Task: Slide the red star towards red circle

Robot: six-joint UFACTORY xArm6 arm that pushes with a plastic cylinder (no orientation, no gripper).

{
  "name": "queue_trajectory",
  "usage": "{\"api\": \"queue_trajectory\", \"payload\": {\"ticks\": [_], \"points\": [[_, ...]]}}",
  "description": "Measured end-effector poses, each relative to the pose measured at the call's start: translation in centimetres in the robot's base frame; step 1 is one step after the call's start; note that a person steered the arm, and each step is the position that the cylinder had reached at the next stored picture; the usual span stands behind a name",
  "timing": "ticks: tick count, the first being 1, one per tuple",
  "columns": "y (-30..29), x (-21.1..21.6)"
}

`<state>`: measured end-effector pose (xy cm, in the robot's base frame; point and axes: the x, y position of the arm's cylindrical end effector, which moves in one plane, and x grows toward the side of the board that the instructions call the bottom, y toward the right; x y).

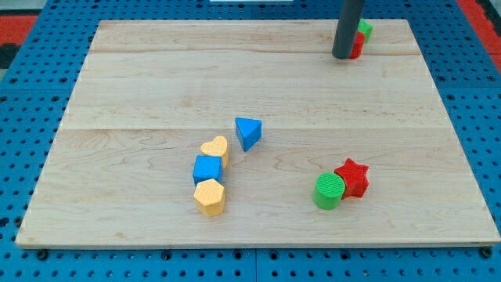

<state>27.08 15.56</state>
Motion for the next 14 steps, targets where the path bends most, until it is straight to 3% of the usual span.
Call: {"api": "queue_trajectory", "payload": {"ticks": [1,3,5,6,7,8,9,11,12,13,14], "points": [[0.0,2.9],[9.6,13.0],[9.8,12.9],[11.9,19.0],[10.2,26.7],[3.9,32.2],[-6.6,31.8],[0.6,26.2],[2.6,26.4],[2.6,24.5],[-2.5,23.7]]}}
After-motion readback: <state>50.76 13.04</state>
